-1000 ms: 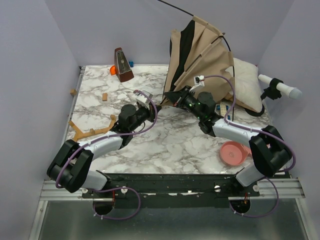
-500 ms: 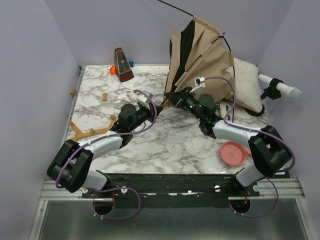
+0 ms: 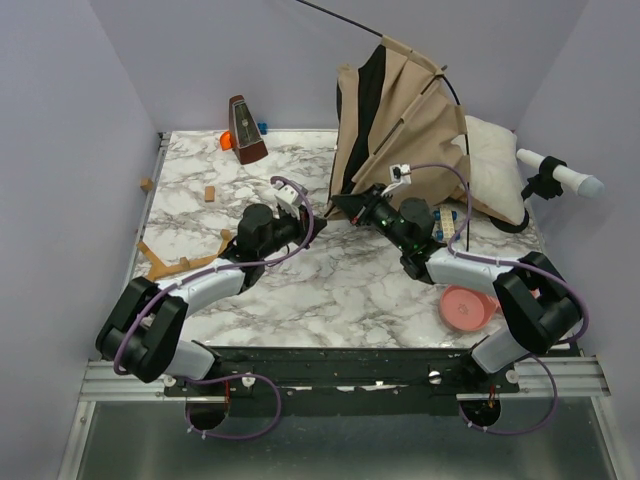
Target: Set up the pet tent
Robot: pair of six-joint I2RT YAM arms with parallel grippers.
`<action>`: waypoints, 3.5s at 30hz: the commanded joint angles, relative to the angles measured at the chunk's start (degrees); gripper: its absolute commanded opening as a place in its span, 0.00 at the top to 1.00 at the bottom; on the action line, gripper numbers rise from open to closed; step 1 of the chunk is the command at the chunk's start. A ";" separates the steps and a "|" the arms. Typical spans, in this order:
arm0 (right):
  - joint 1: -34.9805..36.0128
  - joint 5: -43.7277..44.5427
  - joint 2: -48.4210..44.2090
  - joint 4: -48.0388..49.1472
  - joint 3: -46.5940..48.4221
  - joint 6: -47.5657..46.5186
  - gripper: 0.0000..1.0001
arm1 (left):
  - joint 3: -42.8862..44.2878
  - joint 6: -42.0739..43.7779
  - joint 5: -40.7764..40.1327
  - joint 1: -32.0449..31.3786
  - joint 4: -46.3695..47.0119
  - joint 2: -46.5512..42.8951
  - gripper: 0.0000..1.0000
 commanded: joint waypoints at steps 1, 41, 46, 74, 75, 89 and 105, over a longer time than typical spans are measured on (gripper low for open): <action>-1.08 2.84 1.27 -3.93 -3.09 -3.23 1.00 | 3.54 -2.14 6.32 1.58 3.78 0.23 0.81; -1.10 2.17 2.11 -6.80 0.02 -1.73 1.00 | 7.88 5.57 -3.71 -2.58 -12.29 2.99 0.49; -1.03 2.20 2.36 -6.89 0.16 -1.80 1.00 | 8.32 5.52 -3.61 -3.06 -12.22 3.43 0.55; -1.04 1.81 1.61 -2.48 -2.87 -5.24 1.00 | 8.90 -0.85 -1.66 -3.87 -9.95 1.10 1.00; -1.04 1.64 1.37 -1.82 -3.41 -5.22 1.00 | 8.98 -1.24 -1.62 -3.90 -9.53 0.81 1.00; 2.32 10.69 -3.86 13.69 -15.21 1.90 1.00 | 8.20 -12.57 0.36 -2.54 5.02 3.32 1.00; 4.92 7.44 2.96 20.13 -16.47 4.97 1.00 | 9.09 -17.93 0.20 -1.93 14.16 6.30 1.00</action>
